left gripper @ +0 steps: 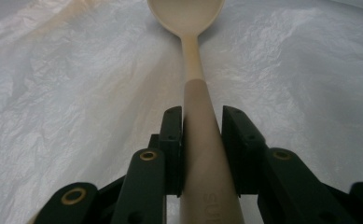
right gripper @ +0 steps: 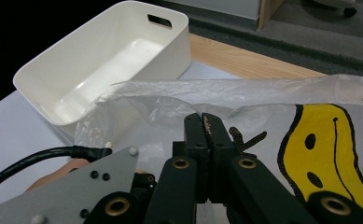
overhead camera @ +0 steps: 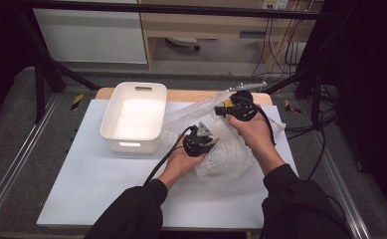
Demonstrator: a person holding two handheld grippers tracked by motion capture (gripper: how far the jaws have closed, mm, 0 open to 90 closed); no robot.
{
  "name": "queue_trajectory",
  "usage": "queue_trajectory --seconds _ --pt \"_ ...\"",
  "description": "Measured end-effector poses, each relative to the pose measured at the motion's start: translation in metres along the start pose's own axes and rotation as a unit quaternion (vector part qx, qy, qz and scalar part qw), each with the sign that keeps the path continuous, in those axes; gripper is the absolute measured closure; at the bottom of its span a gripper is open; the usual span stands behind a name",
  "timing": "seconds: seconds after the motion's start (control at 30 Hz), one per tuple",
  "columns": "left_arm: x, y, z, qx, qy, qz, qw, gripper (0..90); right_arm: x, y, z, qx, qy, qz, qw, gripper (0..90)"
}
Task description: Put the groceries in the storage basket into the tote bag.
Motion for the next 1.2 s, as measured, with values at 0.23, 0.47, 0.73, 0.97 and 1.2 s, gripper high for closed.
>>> queue_trajectory --seconds 0.23,0.47,0.73,0.97,1.2 --pt "0.001 0.005 0.001 0.007 0.004 -0.008 0.9999 70.0 0.004 -0.007 0.002 0.008 0.000 -0.010 0.9999 90.0" --pt "0.007 0.003 -0.002 0.016 0.004 -0.025 0.9996 70.0 0.004 -0.010 0.000 0.009 0.001 -0.012 0.9999 90.0" --pt "0.010 0.015 -0.002 0.019 -0.002 -0.029 0.9994 70.0 0.002 -0.013 0.004 0.013 0.001 -0.015 0.9998 90.0" --pt "0.014 0.024 -0.001 0.025 0.000 -0.031 0.9992 70.1 -0.001 -0.012 0.003 0.016 0.003 -0.015 0.9998 90.0" --pt "0.014 0.033 0.004 0.026 -0.008 -0.030 0.9992 70.1 -0.002 -0.012 0.002 0.012 0.004 -0.012 0.9998 90.0"
Point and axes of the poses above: each handheld gripper's, and its own axes: y roughly forward along the jaws, x roughly out of its top, z roughly to its left, the point moved 2 cm from there along y, roughly forward along the jaws, and after that the axes turned 7 degrees about -x, right-handed, at the moved point
